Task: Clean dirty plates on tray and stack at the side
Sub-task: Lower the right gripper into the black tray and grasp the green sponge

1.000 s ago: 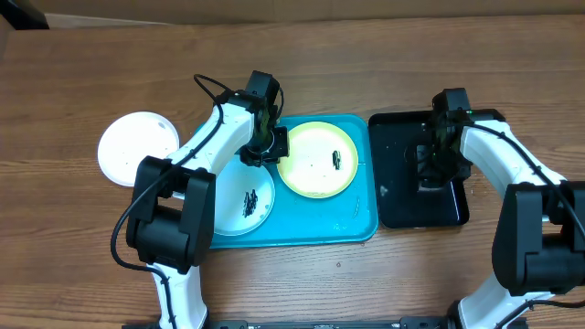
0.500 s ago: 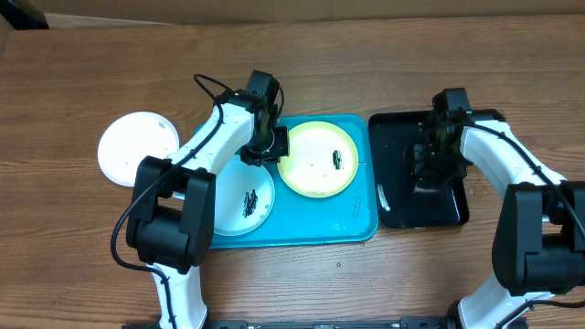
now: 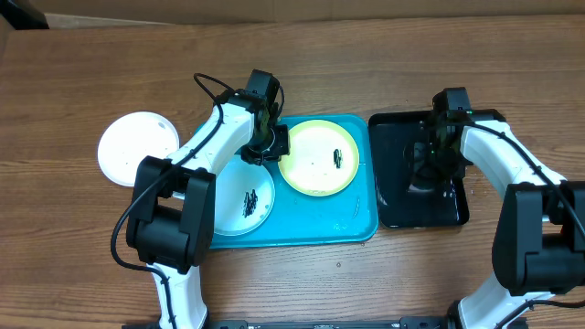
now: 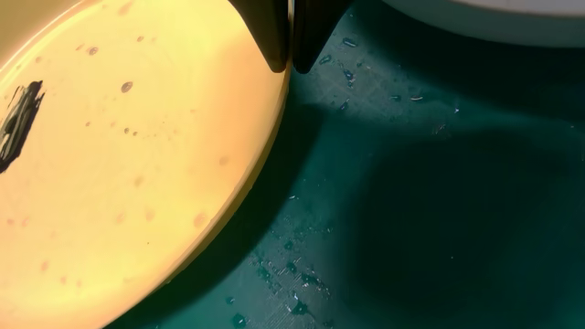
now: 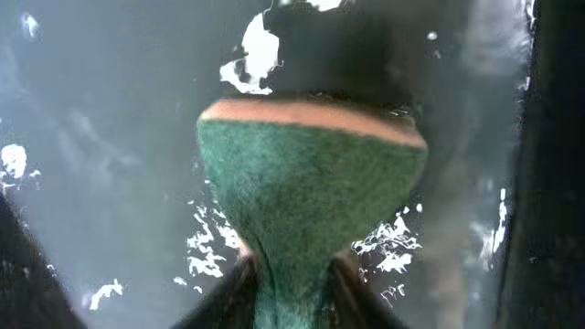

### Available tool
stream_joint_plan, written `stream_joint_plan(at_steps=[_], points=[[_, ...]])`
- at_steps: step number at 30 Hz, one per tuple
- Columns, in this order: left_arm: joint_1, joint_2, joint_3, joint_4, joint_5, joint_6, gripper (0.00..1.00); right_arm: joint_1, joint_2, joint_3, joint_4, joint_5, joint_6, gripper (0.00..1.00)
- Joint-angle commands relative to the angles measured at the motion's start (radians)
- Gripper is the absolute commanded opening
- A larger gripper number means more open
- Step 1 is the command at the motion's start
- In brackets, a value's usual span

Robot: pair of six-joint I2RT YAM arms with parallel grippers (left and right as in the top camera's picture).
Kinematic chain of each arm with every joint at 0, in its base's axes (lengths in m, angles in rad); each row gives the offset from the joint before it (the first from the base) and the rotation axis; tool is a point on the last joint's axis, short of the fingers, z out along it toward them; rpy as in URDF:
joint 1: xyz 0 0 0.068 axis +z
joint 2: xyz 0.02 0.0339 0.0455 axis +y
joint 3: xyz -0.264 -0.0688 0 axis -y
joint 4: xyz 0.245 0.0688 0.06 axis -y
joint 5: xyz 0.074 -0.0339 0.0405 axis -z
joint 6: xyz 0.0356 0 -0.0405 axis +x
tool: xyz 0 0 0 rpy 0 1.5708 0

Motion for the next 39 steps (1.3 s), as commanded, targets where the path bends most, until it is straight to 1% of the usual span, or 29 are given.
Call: stream_joint_plan(at_steps=[1, 3, 5, 6, 7, 9, 10, 13, 14, 16, 17, 21, 24, 29, 32, 34, 35, 37, 39], points=[[-0.005, 0.003, -0.009, 0.000, 0.008, 0.022, 0.04, 0.000, 0.001, -0.002, -0.009, -0.037, 0.005, 0.34], [-0.005, 0.003, -0.009, 0.000, 0.008, 0.022, 0.04, 0.000, 0.001, -0.011, 0.003, -0.037, 0.004, 0.41], [-0.005, 0.003, -0.009, 0.000, 0.008, 0.022, 0.04, 0.000, 0.001, -0.032, 0.035, -0.032, 0.004, 0.42], [-0.005, 0.003, -0.009, 0.000, 0.008, 0.022, 0.04, 0.000, 0.001, -0.044, 0.054, -0.032, 0.004, 0.41], [-0.006, 0.003, -0.009, 0.000, 0.009, 0.022, 0.04, 0.000, 0.001, -0.055, 0.070, -0.033, 0.004, 0.34], [-0.006, 0.003, -0.009, 0.000, 0.008, 0.022, 0.04, 0.000, 0.001, -0.062, 0.079, -0.029, 0.004, 0.07], [-0.006, 0.003, -0.009, 0.000, 0.008, 0.022, 0.04, 0.000, 0.000, -0.060, 0.077, -0.029, 0.004, 0.04], [-0.006, 0.003, -0.009, 0.005, 0.007, 0.022, 0.04, 0.000, -0.010, -0.015, 0.023, -0.029, 0.004, 0.04], [-0.006, 0.003, -0.009, 0.008, 0.005, 0.022, 0.09, 0.000, -0.014, 0.005, -0.002, -0.030, 0.004, 0.04], [-0.006, 0.003, -0.009, 0.015, 0.002, 0.023, 0.26, 0.002, -0.023, 0.037, -0.039, -0.030, 0.004, 0.04], [-0.006, 0.003, -0.009, 0.016, 0.000, 0.023, 0.29, 0.005, -0.029, 0.054, -0.056, -0.030, 0.004, 0.04], [-0.007, 0.003, -0.009, 0.023, -0.004, 0.023, 0.34, 0.028, -0.045, 0.079, -0.077, -0.030, 0.004, 0.04], [-0.007, 0.003, -0.009, 0.033, -0.025, 0.022, 0.32, 0.052, -0.046, 0.079, -0.077, -0.029, 0.003, 0.04], [-0.008, 0.003, -0.022, 0.057, -0.029, 0.010, 0.20, 0.076, -0.046, 0.079, -0.078, 0.007, 0.004, 0.04], [-0.013, 0.003, -0.036, 0.075, -0.029, 0.003, 0.20, 0.077, -0.046, 0.079, -0.082, 0.023, 0.006, 0.04], [-0.014, 0.003, -0.037, 0.076, -0.029, 0.004, 0.15, 0.077, -0.046, 0.079, -0.082, 0.024, 0.014, 0.04], [-0.014, 0.003, -0.037, 0.076, -0.029, 0.004, 0.10, 0.077, -0.046, 0.079, -0.083, 0.023, 0.024, 0.04], [-0.014, 0.003, -0.037, 0.073, -0.029, 0.004, 0.04, 0.077, -0.046, 0.079, -0.088, 0.022, 0.045, 0.04], [-0.013, 0.003, -0.037, 0.066, -0.029, 0.004, 0.04, 0.077, -0.046, 0.078, -0.097, 0.014, 0.070, 0.04]])
